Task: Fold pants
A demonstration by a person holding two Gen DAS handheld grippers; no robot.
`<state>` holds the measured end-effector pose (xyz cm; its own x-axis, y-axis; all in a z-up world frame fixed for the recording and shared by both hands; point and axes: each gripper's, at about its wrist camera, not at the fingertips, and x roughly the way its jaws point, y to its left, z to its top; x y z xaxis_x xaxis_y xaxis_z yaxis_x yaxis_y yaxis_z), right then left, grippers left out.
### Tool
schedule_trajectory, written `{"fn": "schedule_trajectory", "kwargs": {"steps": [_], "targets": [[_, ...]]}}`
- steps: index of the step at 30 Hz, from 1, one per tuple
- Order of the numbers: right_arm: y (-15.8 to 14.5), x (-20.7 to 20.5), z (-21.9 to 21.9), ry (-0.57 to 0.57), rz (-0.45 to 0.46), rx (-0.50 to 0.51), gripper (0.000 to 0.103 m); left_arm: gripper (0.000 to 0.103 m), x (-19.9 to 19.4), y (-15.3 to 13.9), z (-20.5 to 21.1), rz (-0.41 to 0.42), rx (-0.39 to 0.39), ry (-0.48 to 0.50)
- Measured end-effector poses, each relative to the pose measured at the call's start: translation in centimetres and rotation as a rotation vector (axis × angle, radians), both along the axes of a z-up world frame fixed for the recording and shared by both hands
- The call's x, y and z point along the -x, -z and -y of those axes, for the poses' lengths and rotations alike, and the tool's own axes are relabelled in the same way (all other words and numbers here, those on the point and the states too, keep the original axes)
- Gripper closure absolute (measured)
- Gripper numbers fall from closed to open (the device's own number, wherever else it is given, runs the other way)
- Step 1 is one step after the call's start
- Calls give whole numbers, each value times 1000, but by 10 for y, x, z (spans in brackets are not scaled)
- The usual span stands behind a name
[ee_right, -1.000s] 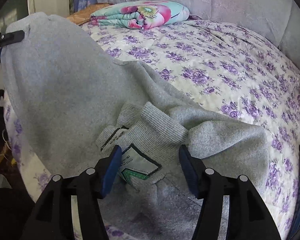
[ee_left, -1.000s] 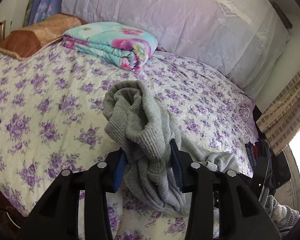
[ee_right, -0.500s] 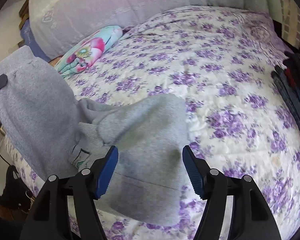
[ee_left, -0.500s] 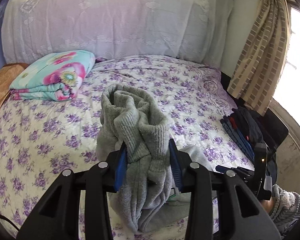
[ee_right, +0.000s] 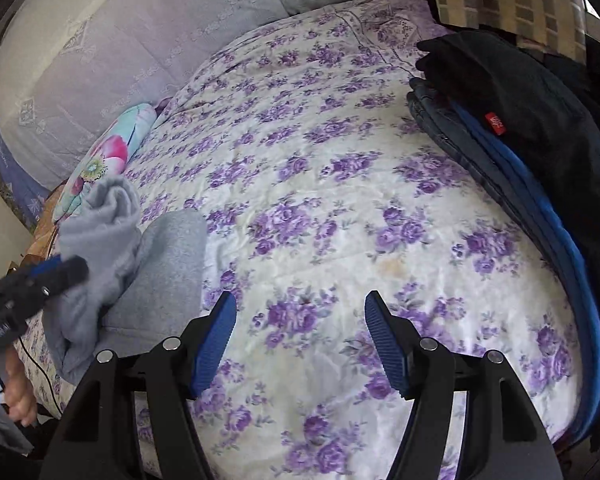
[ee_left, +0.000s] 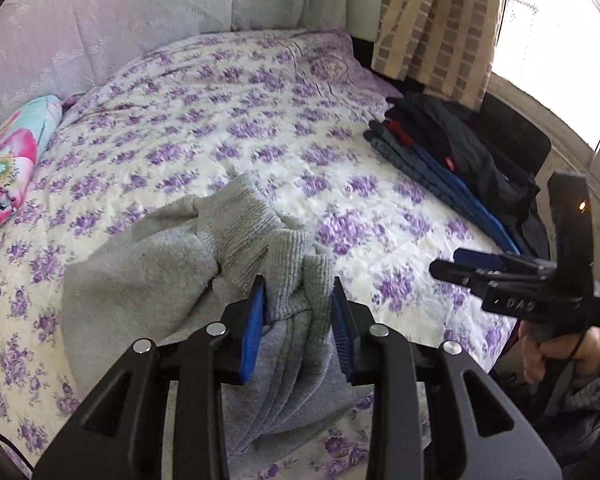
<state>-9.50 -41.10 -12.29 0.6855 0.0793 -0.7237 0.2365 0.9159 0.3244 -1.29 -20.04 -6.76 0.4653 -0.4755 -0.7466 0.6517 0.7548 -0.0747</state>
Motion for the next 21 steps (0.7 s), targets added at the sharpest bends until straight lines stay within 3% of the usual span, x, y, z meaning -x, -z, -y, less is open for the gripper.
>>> {"fn": "schedule_trajectory", "kwargs": {"steps": [5,7,9,11,13,17,21], "targets": [[-2,1,11,-8,6,3,36,71,9,16,12,-15,-35,23],[-3,-4,10,-22,13,-11,36,62,10,20,11,-58,-38,45],[-8,-9,7,-44,33,-38,36,41,18,21,12,-66,-42,76],[-17,-17,0,-78,59,-63,36,36,29,13,9,-18,-52,95],[-31,-28,-12,-124,95,-76,36,36,34,-2,-3,8,-16,83],[-65,-51,-46,-224,189,-34,36,17,23,-31,-50,27,65,-93],[-85,-74,-88,-333,240,46,49,17,-1,-34,-104,-28,109,-294]]}}
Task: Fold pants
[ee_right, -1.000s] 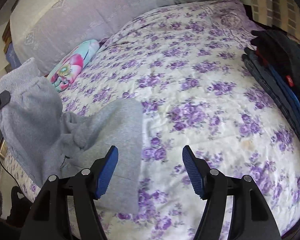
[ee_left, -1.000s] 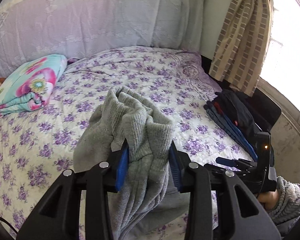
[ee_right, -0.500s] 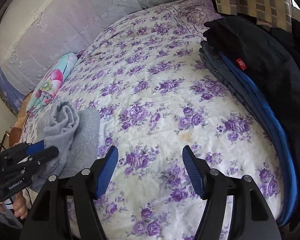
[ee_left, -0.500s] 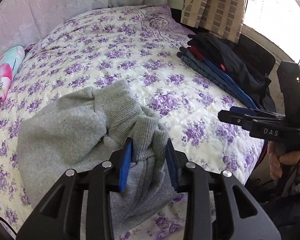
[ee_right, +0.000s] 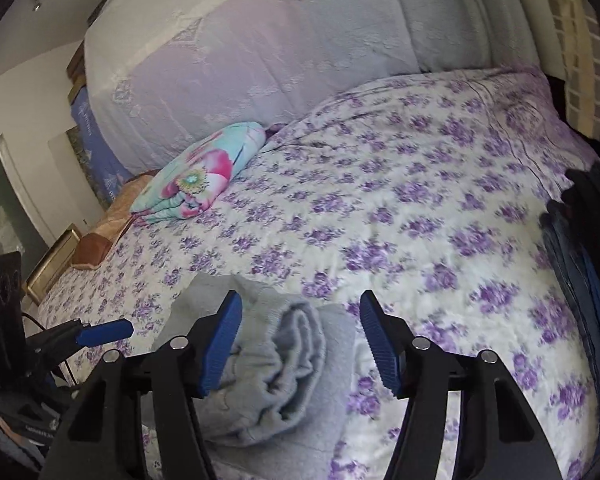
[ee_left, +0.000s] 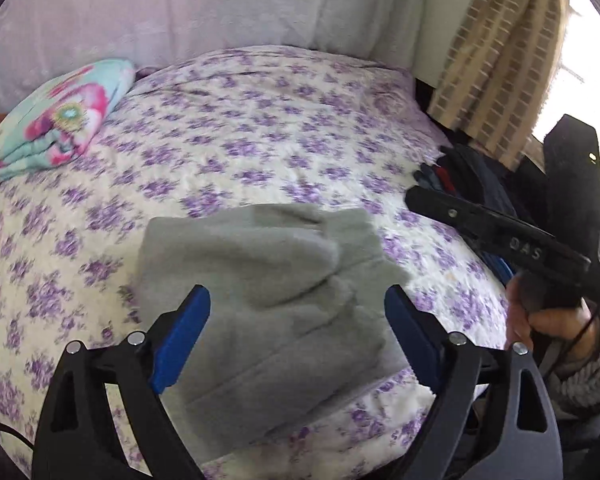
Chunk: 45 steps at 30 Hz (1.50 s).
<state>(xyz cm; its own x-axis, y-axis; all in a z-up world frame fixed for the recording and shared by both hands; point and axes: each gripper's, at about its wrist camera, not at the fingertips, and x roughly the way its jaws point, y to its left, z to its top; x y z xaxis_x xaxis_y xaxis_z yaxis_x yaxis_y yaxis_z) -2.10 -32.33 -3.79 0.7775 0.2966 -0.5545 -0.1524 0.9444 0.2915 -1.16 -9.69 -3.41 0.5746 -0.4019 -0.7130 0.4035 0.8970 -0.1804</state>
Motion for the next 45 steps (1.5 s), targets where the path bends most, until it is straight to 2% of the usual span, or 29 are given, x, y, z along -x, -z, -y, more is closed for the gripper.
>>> {"fn": "schedule_trajectory", "kwargs": {"steps": [3,5,7,8,10,11,12,13,14,17,20,24,28,31,35,39,42,45], "targets": [[-2,-12,-27,-49,7,54,61,17,-17,17,-26,-94,15,-109],[3,-17,-39,-74,-12,84,67,17,-20,28,-33,-145,37,-118],[14,-17,-46,-88,-54,121,70,17,-13,38,-28,-155,17,-76],[24,-17,-47,-83,-82,153,74,16,-11,46,-20,-166,-24,-37],[54,-20,-44,-68,-181,233,74,16,-6,73,-5,-206,-134,34],[72,-21,-39,-60,-230,226,73,15,-5,88,1,-227,-173,65],[87,-21,-33,-51,-259,214,69,13,-7,100,4,-273,-162,85],[97,-18,-28,-31,-247,205,56,12,-10,102,3,-277,-153,86],[100,-15,-24,-6,-224,196,49,11,-12,101,2,-273,-144,90],[102,-21,-14,20,-263,129,41,10,-14,102,-2,-280,-122,94],[101,-20,-12,22,-253,117,40,10,-13,100,-3,-274,-123,101],[82,-15,-10,22,-237,92,40,10,-7,87,-2,-206,-175,96],[47,-7,-15,0,-136,129,40,10,-4,71,-7,-134,-204,55],[22,-9,-26,-35,-66,148,40,10,-8,59,-20,-116,-170,-4],[6,-22,-54,-107,-29,165,40,10,-23,54,-36,-144,-117,-88],[16,-38,-80,-163,-59,185,41,10,-35,70,-42,-183,-170,-148],[52,-57,-84,-157,-199,204,43,7,-38,87,-43,-214,-195,-157],[72,-60,-79,-153,-207,213,43,4,-36,92,-44,-196,-186,-165]]}}
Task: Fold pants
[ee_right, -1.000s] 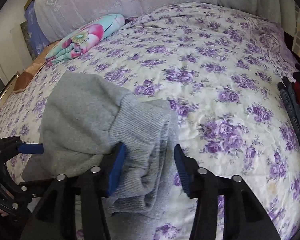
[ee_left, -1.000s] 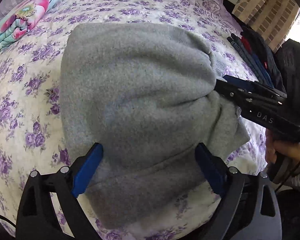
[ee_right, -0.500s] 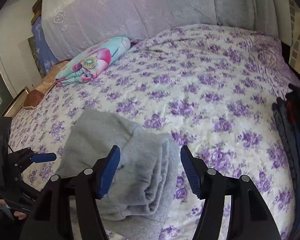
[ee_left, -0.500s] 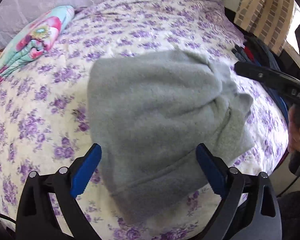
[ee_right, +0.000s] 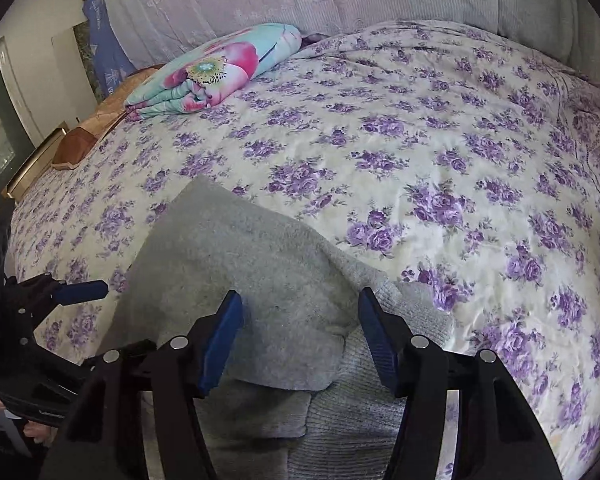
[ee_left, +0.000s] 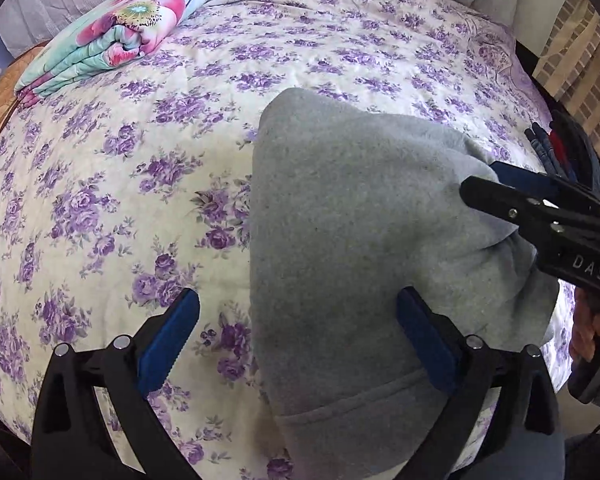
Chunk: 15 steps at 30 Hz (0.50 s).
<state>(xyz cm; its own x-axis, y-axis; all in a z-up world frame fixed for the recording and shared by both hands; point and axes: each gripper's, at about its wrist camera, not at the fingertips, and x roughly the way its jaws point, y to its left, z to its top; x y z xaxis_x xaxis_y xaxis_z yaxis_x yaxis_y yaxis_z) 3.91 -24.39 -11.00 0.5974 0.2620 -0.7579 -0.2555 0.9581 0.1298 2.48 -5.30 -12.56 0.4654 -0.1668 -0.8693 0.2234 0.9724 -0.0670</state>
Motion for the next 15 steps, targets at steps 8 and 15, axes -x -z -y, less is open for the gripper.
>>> {"fn": "schedule_trajectory", "kwargs": {"steps": [8,15], "targets": [[-8,4,1,-10,21,-20,42,4,-2,1,1,-7,-10,-9],[-27,23,36,39,47,-145,31,4,-1,-2,0,-15,-16,-46]]}}
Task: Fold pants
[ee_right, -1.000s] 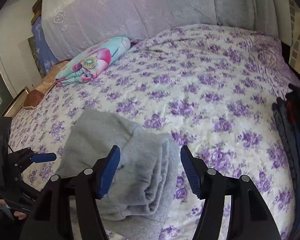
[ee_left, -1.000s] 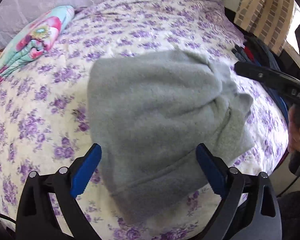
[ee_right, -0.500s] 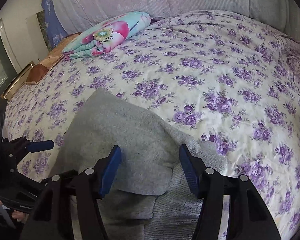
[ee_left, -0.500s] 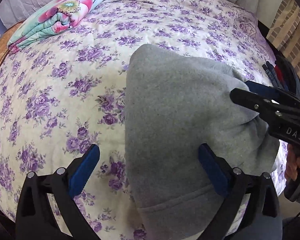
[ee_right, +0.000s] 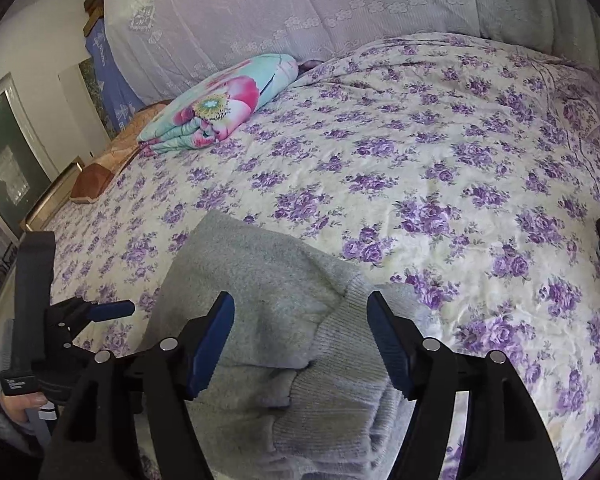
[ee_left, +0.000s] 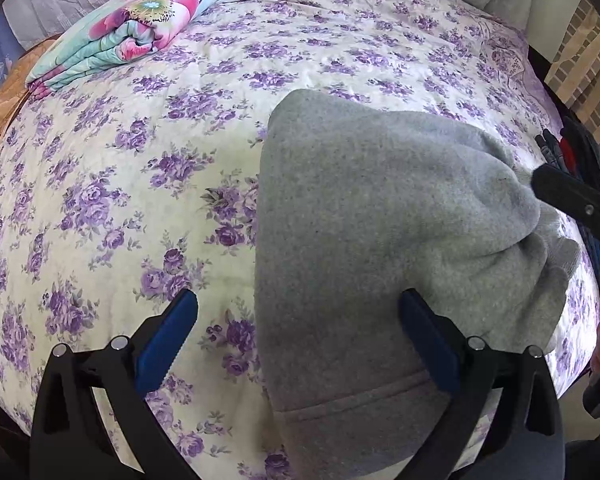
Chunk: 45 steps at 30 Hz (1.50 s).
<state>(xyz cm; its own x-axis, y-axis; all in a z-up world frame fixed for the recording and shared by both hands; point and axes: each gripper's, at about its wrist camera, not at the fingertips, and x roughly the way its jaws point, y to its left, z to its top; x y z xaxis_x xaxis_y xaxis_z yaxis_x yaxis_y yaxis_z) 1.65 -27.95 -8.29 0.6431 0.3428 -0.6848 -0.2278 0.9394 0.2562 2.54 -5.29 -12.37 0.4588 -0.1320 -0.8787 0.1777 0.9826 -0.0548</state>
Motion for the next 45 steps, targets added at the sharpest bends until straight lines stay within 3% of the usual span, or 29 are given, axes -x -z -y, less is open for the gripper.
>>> {"fn": "schedule_trajectory", "kwargs": {"steps": [5,13,26,31,34,37,38,39,43,45], "targets": [[8,14,49,68,-60,-140,26,5,3,-5,0,-1,-6,-40],[35,23,116,95,-183,-400,25,5,13,-18,6,13,22,-130],[44,21,139,-26,-207,-487,24,5,46,-30,4,1,6,-305],[35,29,108,-152,-174,-414,24,5,61,-27,-2,-30,-25,-329],[20,45,85,-213,-57,-282,26,5,66,-24,-4,-40,-36,-321],[11,56,63,-315,27,-185,34,5,65,-17,-3,-56,-38,-303],[14,56,56,-339,16,-150,44,5,63,-14,-2,-63,-39,-296],[18,54,51,-346,-1,-124,46,5,61,-10,-1,-73,-47,-286],[37,49,50,-339,-61,-49,73,4,55,6,1,-116,-55,-255],[55,47,56,-337,-135,-48,76,4,52,11,-3,-139,-20,-252]]}}
